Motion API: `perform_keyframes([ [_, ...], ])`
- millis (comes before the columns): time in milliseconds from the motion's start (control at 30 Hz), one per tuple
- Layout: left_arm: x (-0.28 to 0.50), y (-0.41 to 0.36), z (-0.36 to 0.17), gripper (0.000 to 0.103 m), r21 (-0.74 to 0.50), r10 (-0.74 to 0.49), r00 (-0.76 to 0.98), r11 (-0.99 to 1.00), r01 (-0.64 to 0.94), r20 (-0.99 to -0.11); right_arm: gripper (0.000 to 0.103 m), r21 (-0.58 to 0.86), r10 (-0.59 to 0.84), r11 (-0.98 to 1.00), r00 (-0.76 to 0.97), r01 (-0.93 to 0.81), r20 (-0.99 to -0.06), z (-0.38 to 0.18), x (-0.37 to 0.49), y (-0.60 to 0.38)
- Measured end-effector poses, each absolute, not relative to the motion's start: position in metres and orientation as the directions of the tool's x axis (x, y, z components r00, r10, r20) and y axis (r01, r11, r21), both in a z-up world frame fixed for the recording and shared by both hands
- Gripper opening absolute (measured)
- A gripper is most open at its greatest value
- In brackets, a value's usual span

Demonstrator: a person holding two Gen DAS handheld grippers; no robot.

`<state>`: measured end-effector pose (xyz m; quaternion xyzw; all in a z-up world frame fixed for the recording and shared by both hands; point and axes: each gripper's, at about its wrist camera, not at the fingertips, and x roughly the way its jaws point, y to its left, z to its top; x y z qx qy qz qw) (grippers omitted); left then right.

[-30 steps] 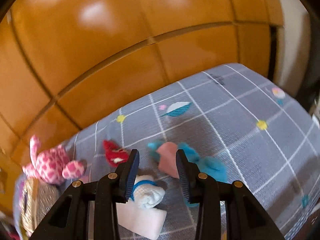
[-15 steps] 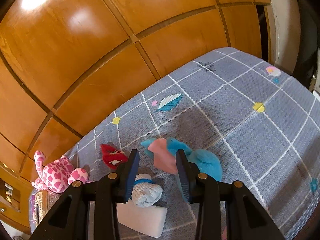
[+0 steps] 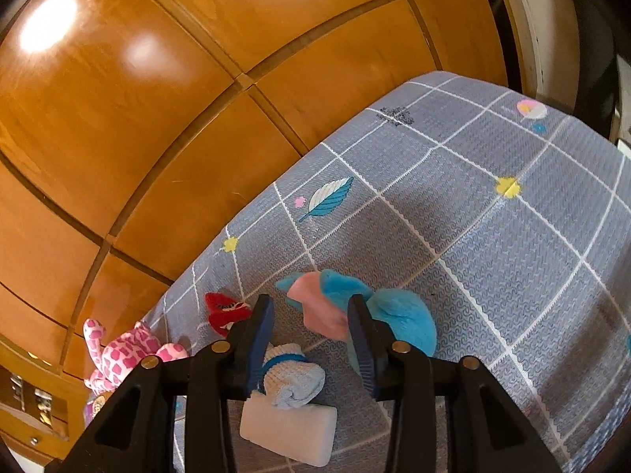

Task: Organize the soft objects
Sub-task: 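Grasp the white rectangular pad with the left gripper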

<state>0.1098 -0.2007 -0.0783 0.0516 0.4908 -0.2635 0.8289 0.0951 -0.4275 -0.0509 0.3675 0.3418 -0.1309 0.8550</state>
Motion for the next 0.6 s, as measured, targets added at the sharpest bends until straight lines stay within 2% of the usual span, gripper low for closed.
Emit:
perform_keyframes([
  [200, 0.133, -0.216, -0.097, 0.076, -0.217, -0.396, 0.341, 0.862, 0.458, -0.853, 0.040, 0.570, 0.062, 0.678, 0.736, 0.464, -0.674, -0.054, 0.095, -0.430],
  [400, 0.147, -0.231, -0.112, 0.073, -0.199, -0.393, 0.327, 0.847, 0.493, -0.860, 0.040, 0.598, 0.111, 0.665, 0.732, 0.448, -0.672, -0.059, 0.098, -0.429],
  [433, 0.148, -0.234, -0.115, 0.058, -0.191, -0.388, 0.325, 0.844, 0.501, -0.863, 0.040, 0.600, 0.117, 0.664, 0.730, 0.446, -0.673, -0.060, 0.098, -0.428],
  [500, 0.146, -0.236, -0.116, 0.044, -0.220, -0.424, 0.308, 0.823, 0.524, -0.851, 0.040, 0.601, 0.130, 0.665, 0.725, 0.442, -0.677, -0.061, 0.100, -0.427],
  [533, 0.145, -0.236, -0.114, 0.031, -0.204, -0.419, 0.325, 0.824, 0.529, -0.848, 0.040, 0.600, 0.133, 0.667, 0.722, 0.441, -0.679, -0.061, 0.101, -0.426],
  [600, 0.142, -0.229, -0.111, 0.024, -0.226, -0.442, 0.321, 0.815, 0.534, -0.838, 0.040, 0.594, 0.134, 0.673, 0.716, 0.442, -0.685, -0.062, 0.102, -0.425],
])
